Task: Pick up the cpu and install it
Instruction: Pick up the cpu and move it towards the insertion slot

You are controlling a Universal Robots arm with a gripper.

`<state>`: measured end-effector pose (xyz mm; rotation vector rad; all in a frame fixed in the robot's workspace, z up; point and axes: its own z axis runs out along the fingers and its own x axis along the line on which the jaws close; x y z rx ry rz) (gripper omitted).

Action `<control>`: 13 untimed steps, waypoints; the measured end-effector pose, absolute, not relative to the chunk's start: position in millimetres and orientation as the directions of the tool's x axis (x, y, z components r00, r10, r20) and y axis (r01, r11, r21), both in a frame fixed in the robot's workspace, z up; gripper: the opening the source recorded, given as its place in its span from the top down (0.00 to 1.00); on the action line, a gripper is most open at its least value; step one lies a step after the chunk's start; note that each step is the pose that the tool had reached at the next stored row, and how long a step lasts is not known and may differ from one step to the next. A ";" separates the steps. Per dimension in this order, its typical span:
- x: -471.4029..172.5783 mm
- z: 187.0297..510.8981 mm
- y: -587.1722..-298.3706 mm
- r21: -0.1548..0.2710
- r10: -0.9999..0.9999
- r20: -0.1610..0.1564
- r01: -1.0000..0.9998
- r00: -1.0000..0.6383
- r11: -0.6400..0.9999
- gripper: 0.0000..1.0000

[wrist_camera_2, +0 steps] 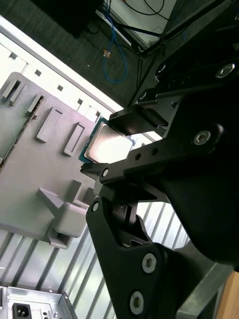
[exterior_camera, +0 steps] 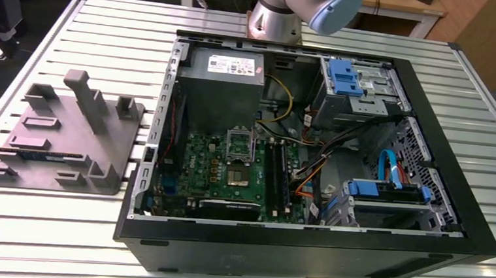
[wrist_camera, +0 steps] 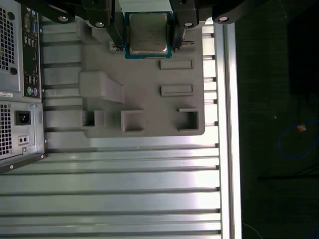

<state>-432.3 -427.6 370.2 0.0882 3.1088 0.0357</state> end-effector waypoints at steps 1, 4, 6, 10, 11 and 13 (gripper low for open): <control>-430.7 370.2 -427.6 0.024 0.057 -0.031 0.056 -0.998 0.998 0.53; -426.3 370.3 -427.6 0.024 0.057 -0.030 0.056 -0.998 0.998 0.53; -423.4 370.2 -427.6 0.024 0.057 -0.031 0.056 -0.998 0.998 0.53; -417.7 370.2 -427.6 0.024 0.057 -0.031 0.056 -0.998 0.998 0.53; -416.2 370.2 -427.6 0.024 0.057 -0.031 0.056 -0.998 0.998 0.53; -413.6 370.2 -427.6 0.024 0.057 -0.031 0.056 -0.998 0.998 0.53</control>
